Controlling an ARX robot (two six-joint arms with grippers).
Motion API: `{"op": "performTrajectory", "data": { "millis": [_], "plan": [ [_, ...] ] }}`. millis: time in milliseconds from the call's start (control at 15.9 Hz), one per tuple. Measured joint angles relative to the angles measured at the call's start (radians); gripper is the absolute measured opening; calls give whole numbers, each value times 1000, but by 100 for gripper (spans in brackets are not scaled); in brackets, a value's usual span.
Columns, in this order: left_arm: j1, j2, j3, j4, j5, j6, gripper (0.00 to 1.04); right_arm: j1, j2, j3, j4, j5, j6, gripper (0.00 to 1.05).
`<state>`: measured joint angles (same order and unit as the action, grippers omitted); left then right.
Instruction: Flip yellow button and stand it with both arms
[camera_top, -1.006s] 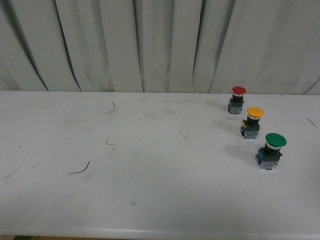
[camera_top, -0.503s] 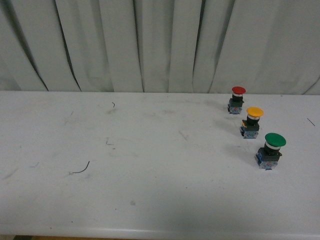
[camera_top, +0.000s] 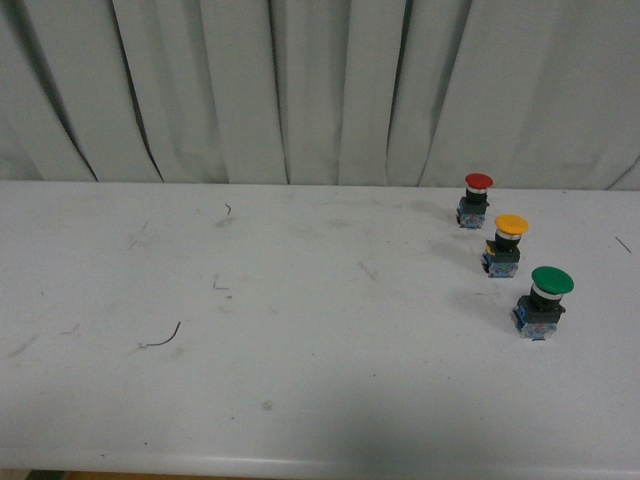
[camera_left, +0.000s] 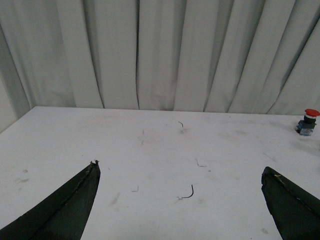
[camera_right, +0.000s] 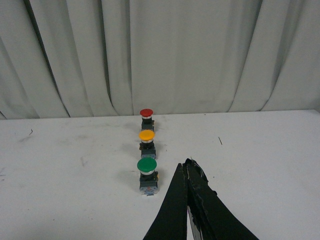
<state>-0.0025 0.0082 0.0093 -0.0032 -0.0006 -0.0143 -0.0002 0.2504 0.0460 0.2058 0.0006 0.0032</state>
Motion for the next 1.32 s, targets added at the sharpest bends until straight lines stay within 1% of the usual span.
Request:
{"op": "performTrajectory", "data": {
  "millis": [251, 377, 503, 566, 817, 1194, 1320],
  "plan": [
    [0, 0, 0, 0, 0, 0, 98, 0, -79, -35, -33, 0, 0, 2],
    [0, 0, 0, 0, 0, 0, 98, 0, -208, -34, -213, 0, 0, 2],
    [0, 0, 0, 0, 0, 0, 98, 0, -246, -31, -193, 0, 0, 2],
    [0, 0, 0, 0, 0, 0, 98, 0, -247, -34, -218, 0, 0, 2],
    [0, 0, 0, 0, 0, 0, 98, 0, -247, -34, -209, 0, 0, 2],
    [0, 0, 0, 0, 0, 0, 98, 0, -247, -34, -209, 0, -1, 62],
    [0, 0, 0, 0, 0, 0, 98, 0, -247, -34, -209, 0, -1, 88]
  ]
}}
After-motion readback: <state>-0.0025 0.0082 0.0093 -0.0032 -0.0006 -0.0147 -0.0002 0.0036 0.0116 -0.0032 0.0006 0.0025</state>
